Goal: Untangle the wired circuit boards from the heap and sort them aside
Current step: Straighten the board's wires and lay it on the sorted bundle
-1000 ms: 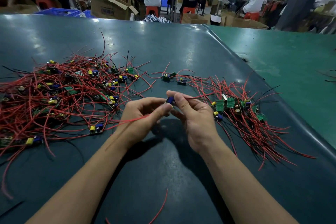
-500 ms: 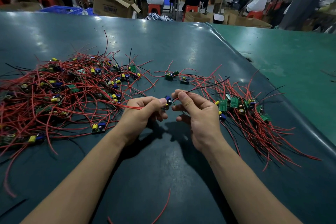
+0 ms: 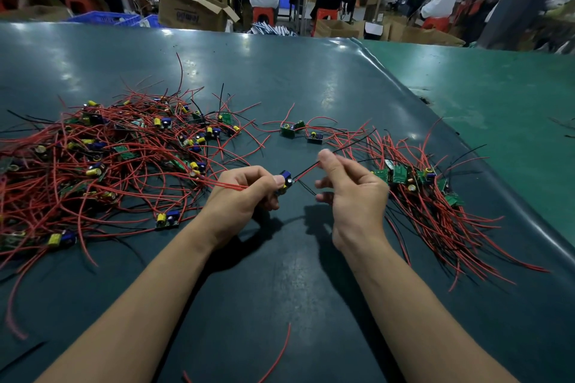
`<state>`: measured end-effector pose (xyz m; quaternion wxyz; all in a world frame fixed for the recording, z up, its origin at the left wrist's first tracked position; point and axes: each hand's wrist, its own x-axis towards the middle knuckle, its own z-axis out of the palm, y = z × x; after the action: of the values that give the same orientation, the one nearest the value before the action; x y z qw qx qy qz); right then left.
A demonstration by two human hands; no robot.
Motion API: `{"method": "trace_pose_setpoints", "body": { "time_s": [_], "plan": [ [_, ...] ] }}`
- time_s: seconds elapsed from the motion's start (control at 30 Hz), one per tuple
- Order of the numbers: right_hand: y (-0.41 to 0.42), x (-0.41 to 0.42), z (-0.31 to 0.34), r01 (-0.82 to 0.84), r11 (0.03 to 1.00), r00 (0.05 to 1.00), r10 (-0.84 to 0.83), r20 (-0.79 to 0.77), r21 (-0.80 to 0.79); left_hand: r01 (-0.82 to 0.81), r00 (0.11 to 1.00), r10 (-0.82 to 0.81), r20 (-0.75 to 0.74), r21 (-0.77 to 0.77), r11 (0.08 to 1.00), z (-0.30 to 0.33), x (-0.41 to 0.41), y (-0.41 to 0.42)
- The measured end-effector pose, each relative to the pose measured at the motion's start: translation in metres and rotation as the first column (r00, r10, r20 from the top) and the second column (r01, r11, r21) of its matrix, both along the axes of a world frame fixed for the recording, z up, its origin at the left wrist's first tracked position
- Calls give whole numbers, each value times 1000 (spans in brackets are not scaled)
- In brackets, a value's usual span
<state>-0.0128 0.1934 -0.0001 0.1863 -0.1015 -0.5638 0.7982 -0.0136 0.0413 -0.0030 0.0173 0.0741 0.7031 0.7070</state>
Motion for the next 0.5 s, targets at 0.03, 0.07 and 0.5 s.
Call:
{"method": "trace_pose_setpoints", "body": {
  "time_s": [0.03, 0.07, 0.5],
  "plan": [
    [4, -2, 1, 42, 999, 999, -42, 10, -34, 8, 1000, -8, 3, -7, 1000, 0, 0, 0],
    [8, -3, 2, 82, 995, 997, -81, 21, -56, 17, 1000, -17, 5, -10, 1000, 1, 0, -1],
    [26, -11, 2, 349, 937, 933, -350, -84, -32, 95, 995, -95, -9, -26, 995, 2, 2, -3]
  ]
}}
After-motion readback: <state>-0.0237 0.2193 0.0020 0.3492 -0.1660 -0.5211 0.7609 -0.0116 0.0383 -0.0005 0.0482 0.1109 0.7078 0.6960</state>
